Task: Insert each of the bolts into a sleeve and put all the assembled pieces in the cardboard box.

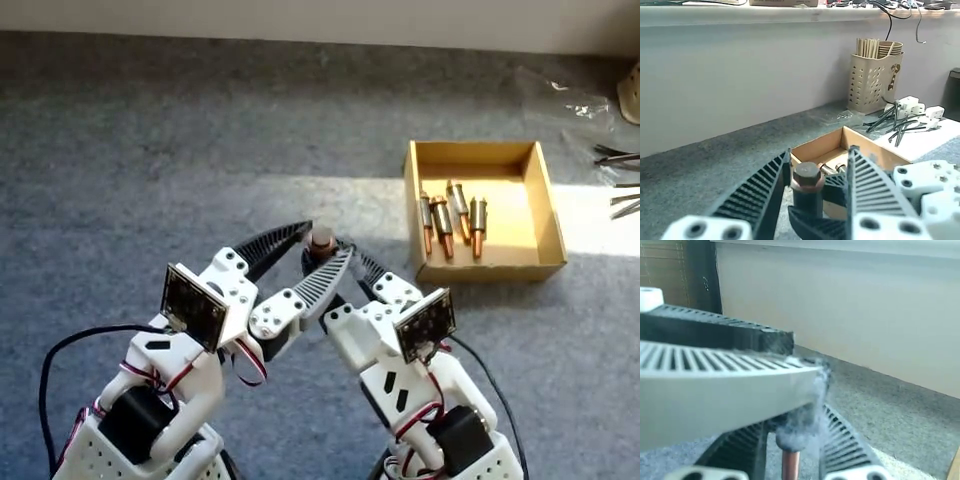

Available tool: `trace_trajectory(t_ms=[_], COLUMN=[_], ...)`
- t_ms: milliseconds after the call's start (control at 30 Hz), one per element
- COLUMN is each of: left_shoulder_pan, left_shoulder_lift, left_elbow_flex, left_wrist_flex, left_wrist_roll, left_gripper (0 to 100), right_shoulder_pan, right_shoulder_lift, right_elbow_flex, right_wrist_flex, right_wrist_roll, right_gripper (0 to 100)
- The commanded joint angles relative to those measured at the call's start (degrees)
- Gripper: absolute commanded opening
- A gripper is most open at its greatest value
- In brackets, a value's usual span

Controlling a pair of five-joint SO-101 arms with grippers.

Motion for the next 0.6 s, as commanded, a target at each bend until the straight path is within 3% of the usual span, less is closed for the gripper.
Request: trace_trajectory(t_ms=[0, 267, 433, 567], left_shoulder_pan=[-0.13, -7.6, -7.78, -7.78], left_shoulder_lift=[-0.66, -3.47, -10.68, -16.13], left_elbow_flex=[-2.77, -3.3, -0.04, 4.35], left_wrist_flex=[0.0, 0.26, 0.35, 0.35], left_wrist_roll=[-0.18, 0.18, -0.09, -0.18], left_gripper=[18, 17, 2, 1], right_shoulder_pan=[0.66, 10.86, 14.37, 14.55], right_shoulder_lift=[-0.57, -0.48, -0.31, 2.68], right_elbow_flex=[-3.56, -3.91, -4.62, -9.54], right_wrist_flex=[-0.04, 5.05, 9.8, 14.37], right_wrist_roll=[-0.18, -0.18, 2.02, 4.57], right_gripper=[0.5, 0.5, 0.5, 0.5])
